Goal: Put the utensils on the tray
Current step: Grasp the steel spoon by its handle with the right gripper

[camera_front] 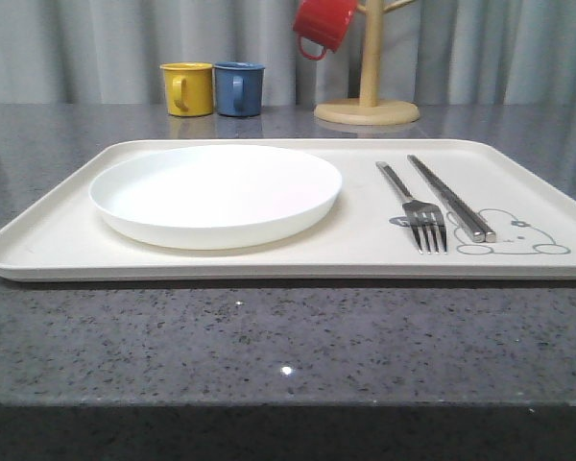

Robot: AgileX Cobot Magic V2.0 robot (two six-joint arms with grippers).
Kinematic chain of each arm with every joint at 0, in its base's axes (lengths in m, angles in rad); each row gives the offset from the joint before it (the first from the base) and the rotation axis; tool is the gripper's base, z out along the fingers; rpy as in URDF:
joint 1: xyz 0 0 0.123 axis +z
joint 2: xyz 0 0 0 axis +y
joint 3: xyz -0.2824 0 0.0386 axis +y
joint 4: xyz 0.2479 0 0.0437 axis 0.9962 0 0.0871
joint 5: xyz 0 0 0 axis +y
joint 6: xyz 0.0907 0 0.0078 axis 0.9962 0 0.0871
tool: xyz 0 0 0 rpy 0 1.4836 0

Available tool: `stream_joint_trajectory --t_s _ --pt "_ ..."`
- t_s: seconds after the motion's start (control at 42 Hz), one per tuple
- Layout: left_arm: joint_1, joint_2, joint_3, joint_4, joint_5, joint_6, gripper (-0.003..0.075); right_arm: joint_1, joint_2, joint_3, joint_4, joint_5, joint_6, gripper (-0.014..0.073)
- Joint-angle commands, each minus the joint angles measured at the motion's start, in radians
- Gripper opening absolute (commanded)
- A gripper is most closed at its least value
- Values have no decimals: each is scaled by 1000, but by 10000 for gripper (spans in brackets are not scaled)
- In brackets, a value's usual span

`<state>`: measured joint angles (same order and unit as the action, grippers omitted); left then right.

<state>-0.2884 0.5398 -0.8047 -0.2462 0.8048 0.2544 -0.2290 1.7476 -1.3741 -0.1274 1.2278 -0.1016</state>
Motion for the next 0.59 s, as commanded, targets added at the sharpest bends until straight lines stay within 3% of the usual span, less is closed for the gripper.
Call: stream_joint_trajectory --t_s 0.0,0.095,0.214,0.428,0.571 --pt "-8 4 -27 -15 -71 -1 295 -9 -33 -35 -20 40 -10 83" --pt "-8 4 -27 -15 -71 -1 295 -9 -35 -43 -20 45 -10 25" --pt "-8 4 -27 -15 -71 -1 295 -8 -37 -78 -8 78 -10 16" --pt "-8 4 -27 -15 -71 -1 295 -4 -100 -176 172 117 -10 16" --pt "-8 4 -27 -15 -71 -1 295 63 -172 -202 279 116 -10 17"
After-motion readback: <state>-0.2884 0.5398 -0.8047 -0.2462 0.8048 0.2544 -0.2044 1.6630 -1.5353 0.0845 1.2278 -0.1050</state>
